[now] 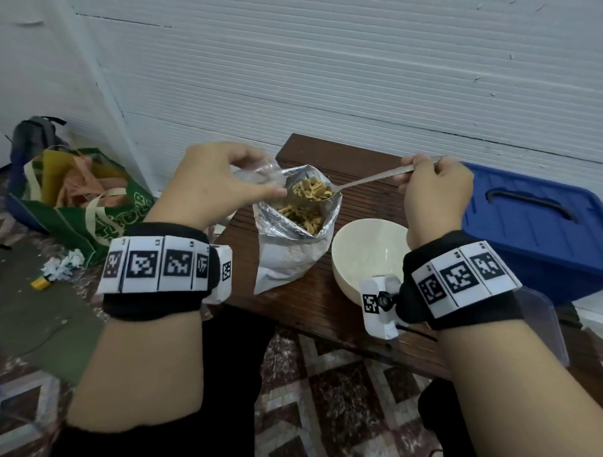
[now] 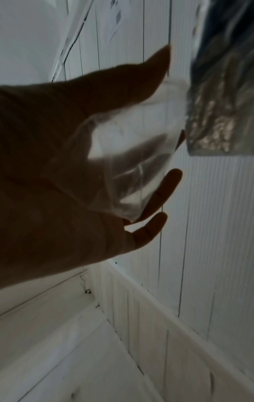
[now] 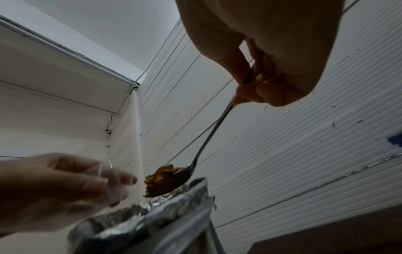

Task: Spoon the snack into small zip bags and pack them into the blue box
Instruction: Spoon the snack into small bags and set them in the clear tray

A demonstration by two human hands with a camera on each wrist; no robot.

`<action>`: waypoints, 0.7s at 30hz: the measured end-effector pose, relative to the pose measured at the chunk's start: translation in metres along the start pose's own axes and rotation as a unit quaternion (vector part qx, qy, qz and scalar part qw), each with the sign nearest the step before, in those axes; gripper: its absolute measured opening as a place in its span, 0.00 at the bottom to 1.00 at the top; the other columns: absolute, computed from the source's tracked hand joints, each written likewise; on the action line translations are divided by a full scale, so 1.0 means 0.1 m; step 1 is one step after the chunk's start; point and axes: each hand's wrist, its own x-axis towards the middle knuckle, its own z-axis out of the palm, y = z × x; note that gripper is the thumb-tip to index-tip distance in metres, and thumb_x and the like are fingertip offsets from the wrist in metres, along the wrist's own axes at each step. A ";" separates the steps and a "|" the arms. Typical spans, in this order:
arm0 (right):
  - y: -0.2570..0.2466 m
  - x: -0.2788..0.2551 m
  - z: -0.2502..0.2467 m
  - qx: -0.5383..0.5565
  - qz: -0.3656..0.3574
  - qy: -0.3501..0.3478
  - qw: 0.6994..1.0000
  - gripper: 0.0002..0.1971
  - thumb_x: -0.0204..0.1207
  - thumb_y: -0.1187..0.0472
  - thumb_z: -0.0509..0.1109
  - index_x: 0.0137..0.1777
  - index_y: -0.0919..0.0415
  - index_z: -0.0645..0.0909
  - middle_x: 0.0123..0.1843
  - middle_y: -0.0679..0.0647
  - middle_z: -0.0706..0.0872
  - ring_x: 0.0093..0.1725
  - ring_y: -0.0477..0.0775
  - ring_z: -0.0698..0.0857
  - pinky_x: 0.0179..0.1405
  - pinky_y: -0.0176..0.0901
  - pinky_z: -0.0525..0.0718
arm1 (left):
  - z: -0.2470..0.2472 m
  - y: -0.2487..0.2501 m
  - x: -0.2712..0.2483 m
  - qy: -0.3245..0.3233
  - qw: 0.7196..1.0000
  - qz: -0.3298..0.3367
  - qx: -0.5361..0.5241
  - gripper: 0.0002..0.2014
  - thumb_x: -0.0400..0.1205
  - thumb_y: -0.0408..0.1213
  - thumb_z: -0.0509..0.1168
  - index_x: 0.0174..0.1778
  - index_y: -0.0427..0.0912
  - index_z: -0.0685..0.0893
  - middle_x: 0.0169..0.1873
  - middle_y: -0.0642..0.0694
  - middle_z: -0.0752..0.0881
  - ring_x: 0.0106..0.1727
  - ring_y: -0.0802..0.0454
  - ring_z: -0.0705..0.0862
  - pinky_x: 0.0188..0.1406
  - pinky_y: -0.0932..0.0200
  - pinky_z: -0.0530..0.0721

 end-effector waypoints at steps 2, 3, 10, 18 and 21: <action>-0.05 0.03 -0.01 0.009 0.001 -0.002 1.000 0.14 0.82 0.63 0.60 0.36 0.54 0.82 0.27 0.47 0.84 0.34 0.46 0.82 0.44 0.43 0.84 | 0.04 -0.01 0.02 -0.020 1.000 -0.010 0.017 0.23 0.64 0.52 0.80 0.54 0.54 0.86 0.51 0.63 0.84 0.61 0.63 0.78 0.62 0.66 0.68; -0.07 0.04 -0.01 0.010 0.000 -0.006 1.000 0.14 0.82 0.63 0.60 0.36 0.53 0.81 0.27 0.47 0.84 0.34 0.47 0.82 0.44 0.42 0.83 | 0.07 -0.01 0.03 -0.027 0.999 -0.011 0.023 0.21 0.65 0.52 0.80 0.53 0.57 0.84 0.48 0.65 0.82 0.60 0.63 0.77 0.63 0.64 0.67; -0.12 0.06 0.08 -0.005 -0.019 -0.046 0.999 0.15 0.82 0.62 0.60 0.34 0.52 0.81 0.27 0.47 0.84 0.36 0.48 0.82 0.51 0.48 0.84 | 0.19 0.00 0.08 -0.054 0.998 -0.015 0.037 0.22 0.58 0.62 0.78 0.46 0.66 0.82 0.42 0.68 0.83 0.59 0.59 0.80 0.76 0.39 0.67; -0.17 0.10 0.22 -0.023 -0.032 -0.088 0.995 0.16 0.83 0.61 0.60 0.34 0.52 0.82 0.29 0.49 0.85 0.32 0.44 0.81 0.47 0.43 0.83 | 0.28 0.06 0.12 -0.077 0.997 -0.024 0.020 0.38 0.46 0.71 0.70 0.52 0.61 0.87 0.43 0.67 0.85 0.60 0.57 0.81 0.74 0.41 0.70; -0.18 0.11 0.27 -0.020 -0.032 -0.101 0.994 0.15 0.83 0.61 0.60 0.36 0.53 0.83 0.29 0.49 0.85 0.31 0.42 0.81 0.47 0.41 0.82 | 0.31 0.06 0.12 -0.074 0.997 -0.023 0.003 0.30 0.44 0.76 0.73 0.40 0.70 0.83 0.42 0.65 0.87 0.55 0.55 0.84 0.67 0.39 0.77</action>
